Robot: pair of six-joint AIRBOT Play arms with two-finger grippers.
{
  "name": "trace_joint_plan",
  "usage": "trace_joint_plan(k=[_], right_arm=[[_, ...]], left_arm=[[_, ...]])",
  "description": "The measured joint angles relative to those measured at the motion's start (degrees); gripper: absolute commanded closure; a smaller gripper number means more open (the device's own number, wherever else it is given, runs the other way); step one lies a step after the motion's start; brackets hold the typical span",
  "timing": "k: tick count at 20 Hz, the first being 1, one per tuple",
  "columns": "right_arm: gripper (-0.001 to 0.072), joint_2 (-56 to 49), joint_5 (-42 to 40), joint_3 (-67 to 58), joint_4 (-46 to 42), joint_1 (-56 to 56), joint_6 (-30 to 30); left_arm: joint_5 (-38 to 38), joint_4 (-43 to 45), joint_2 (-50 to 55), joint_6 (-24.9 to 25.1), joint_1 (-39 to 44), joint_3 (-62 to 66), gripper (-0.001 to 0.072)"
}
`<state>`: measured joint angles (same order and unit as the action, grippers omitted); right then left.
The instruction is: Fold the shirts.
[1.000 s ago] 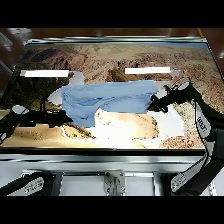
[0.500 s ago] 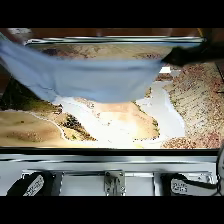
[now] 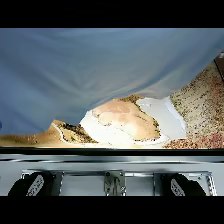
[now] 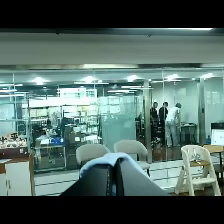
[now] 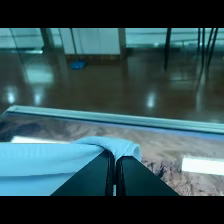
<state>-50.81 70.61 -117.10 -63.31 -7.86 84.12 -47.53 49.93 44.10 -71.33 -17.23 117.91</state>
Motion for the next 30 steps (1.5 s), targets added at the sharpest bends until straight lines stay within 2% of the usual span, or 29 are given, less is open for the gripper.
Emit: trace_joint_plan(k=[4, 8, 14, 17, 21, 24, 27, 30], right_arm=[[0.0653, 3.69, -0.42, -0.28, -2.19, 0.0, 1.9], [0.0653, 2.91, 1.86, -0.33, -5.07, 0.02, 3.43], [0.0653, -7.04, 14.93, 2.89, -8.83, 0.09, 5.27], [0.0652, -13.92, 17.14, 8.44, -9.97, 0.11, 5.42], [0.0653, -25.51, 13.38, 14.49, -11.04, 0.11, 4.44], [0.0653, -31.76, 9.01, 15.96, -8.09, 0.09, 2.78], [0.0653, -32.24, 3.61, 13.14, -2.47, 0.04, -0.85], [0.0653, -28.2, -2.62, 5.46, 3.43, 0.09, -4.66]], left_arm=[[-4.35, 0.7, -0.59, -0.26, 0.0, 0.72, 0.0671], [-9.92, 4.7, -0.61, -0.39, 0.0, -2.08, 0.0671], [-13.38, 8.2, 2.08, -0.44, 0.0, -12.09, 0.0671], [-13.92, 8.44, 6.25, -0.46, 0.04, -17.07, 0.0671], [-14.34, 7.85, 14.97, -0.48, 0.11, -21.53, 0.0671], [-13.77, 3.93, 21.07, -0.48, 0.11, -22.62, 0.0672], [-10.29, -1.25, 22.6, -0.2, 0.13, -20.52, 0.0673], [-7.39, -7.85, 21.46, 1.16, 0.15, -12.15, 0.0672]])
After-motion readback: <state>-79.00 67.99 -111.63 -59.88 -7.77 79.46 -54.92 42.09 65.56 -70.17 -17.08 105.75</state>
